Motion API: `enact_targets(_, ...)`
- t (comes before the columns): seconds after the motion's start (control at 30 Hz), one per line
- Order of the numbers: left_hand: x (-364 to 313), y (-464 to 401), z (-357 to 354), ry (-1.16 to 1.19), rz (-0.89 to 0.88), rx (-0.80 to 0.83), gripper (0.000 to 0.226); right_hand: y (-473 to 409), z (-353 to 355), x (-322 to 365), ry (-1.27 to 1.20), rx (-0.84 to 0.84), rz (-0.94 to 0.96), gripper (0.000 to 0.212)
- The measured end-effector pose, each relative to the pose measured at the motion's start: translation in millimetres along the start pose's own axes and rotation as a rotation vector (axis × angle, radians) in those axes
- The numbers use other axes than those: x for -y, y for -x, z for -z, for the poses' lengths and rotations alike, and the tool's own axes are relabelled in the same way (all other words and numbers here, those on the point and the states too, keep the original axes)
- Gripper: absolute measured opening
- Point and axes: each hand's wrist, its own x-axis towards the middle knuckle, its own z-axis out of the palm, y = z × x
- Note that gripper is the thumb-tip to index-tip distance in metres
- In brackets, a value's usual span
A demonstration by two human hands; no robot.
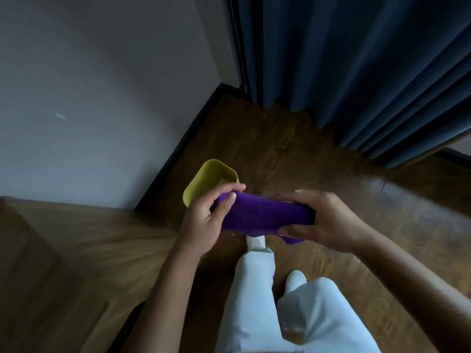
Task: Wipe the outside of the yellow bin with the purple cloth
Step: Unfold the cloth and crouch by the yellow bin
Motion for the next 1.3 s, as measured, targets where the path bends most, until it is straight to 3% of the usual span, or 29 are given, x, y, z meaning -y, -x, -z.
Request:
enact_targets(0.3, 153.9, -109.8, -22.1, 0.059, 0.007, 0.057, 0.026, -86.5, -71.6, -160.2, 0.045, -0.090, 0.011, 0.034)
enact_targets(0.73, 341.9, -209.6, -69.0, -0.136, -0.172, 0.144, 0.019, -151.0, -160.4, -356.6, -0.167, -0.155, 0.053, 0.022)
enact_targets(0.93, 373.9, -222.6, -79.2, -0.244, -0.239, 0.179, 0.024, -159.6, -178.0, -394.8, -0.294, -0.186, 0.043, 0.018)
enact_targets(1.3, 366.5, -170.0, -85.4, -0.264, -0.433, -0.019, 0.019, -144.6, -194.8, -388.1, -0.527, -0.156, 0.230, 0.018)
